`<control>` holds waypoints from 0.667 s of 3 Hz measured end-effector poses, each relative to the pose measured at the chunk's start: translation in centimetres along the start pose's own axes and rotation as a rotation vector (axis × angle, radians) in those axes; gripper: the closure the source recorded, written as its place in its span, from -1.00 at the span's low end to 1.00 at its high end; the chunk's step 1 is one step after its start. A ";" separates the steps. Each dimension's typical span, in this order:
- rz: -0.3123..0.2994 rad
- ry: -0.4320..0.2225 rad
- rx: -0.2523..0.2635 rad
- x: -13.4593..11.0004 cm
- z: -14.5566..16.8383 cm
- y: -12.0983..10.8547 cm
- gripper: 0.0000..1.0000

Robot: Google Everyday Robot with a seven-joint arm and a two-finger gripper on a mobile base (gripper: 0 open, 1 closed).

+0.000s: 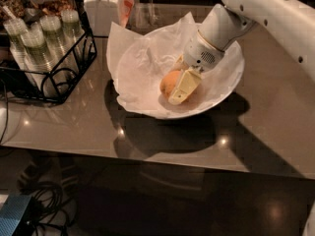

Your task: Pick orange from white bowl

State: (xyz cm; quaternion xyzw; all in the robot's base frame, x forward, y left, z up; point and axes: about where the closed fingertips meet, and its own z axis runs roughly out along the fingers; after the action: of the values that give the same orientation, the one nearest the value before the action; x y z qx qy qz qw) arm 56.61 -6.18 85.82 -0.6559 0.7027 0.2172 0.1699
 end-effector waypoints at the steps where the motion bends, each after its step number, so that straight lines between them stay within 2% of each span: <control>1: 0.003 -0.004 -0.001 0.1 0.3 0.0 0.12; 2: -0.017 -0.016 0.016 -0.5 0.0 0.2 0.59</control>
Offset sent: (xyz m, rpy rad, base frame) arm -0.0058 0.0052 0.0123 0.0251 -0.0511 0.0110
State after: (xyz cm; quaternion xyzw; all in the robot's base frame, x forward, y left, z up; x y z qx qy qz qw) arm 56.42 -5.74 86.10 -0.6587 0.6975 0.2154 0.1824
